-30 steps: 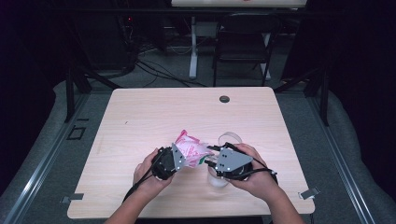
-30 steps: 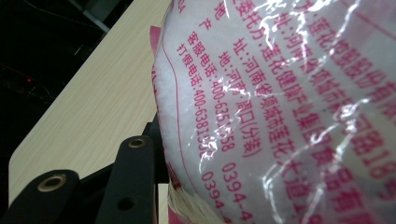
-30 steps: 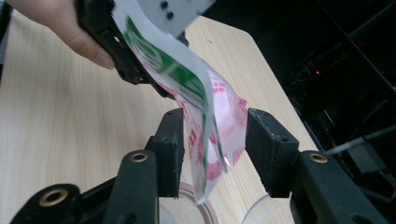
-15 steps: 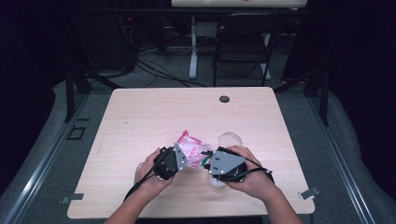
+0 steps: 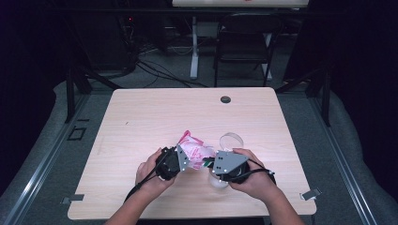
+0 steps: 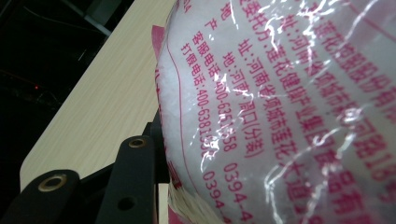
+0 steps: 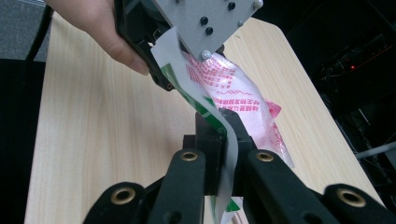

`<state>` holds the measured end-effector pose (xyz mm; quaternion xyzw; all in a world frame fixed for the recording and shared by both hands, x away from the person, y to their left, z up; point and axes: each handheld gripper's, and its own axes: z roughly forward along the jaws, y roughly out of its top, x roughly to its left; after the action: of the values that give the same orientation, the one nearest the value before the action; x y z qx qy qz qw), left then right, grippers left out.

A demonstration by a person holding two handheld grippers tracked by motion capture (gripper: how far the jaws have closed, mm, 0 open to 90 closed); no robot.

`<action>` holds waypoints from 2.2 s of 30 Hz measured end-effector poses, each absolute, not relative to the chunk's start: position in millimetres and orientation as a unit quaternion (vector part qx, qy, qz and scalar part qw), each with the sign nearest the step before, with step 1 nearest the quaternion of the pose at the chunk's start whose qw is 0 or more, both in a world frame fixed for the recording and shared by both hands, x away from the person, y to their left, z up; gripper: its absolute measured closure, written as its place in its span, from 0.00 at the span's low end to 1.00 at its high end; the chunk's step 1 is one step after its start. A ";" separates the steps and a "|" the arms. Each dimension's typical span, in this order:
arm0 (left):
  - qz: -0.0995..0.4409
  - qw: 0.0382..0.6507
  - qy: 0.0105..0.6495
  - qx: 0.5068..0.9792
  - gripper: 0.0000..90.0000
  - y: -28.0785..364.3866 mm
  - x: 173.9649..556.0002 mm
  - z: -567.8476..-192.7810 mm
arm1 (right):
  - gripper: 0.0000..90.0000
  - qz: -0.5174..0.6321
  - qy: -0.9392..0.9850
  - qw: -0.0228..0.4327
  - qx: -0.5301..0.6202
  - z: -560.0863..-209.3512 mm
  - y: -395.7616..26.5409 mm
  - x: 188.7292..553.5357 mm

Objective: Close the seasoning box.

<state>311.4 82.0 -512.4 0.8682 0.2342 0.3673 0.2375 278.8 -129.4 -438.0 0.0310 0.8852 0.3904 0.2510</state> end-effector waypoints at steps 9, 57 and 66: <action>0.380 0.240 0.230 0.863 0.66 83.4 309.8 -512.4 | 1.00 0.397 0.885 0.240 0.039 -437.4 -130.2 278.2; 0.490 0.216 0.179 0.826 0.68 77.3 295.0 -502.3 | 1.00 0.474 0.853 0.168 0.142 -445.5 -155.8 289.9; 0.509 0.205 0.165 0.819 0.68 74.2 292.5 -500.1 | 1.00 0.478 0.850 0.168 0.149 -446.2 -159.6 290.7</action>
<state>292.5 74.2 -500.1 0.8193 0.1652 0.5094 0.2048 290.7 -159.6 -446.2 0.1487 0.8495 0.4776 0.1677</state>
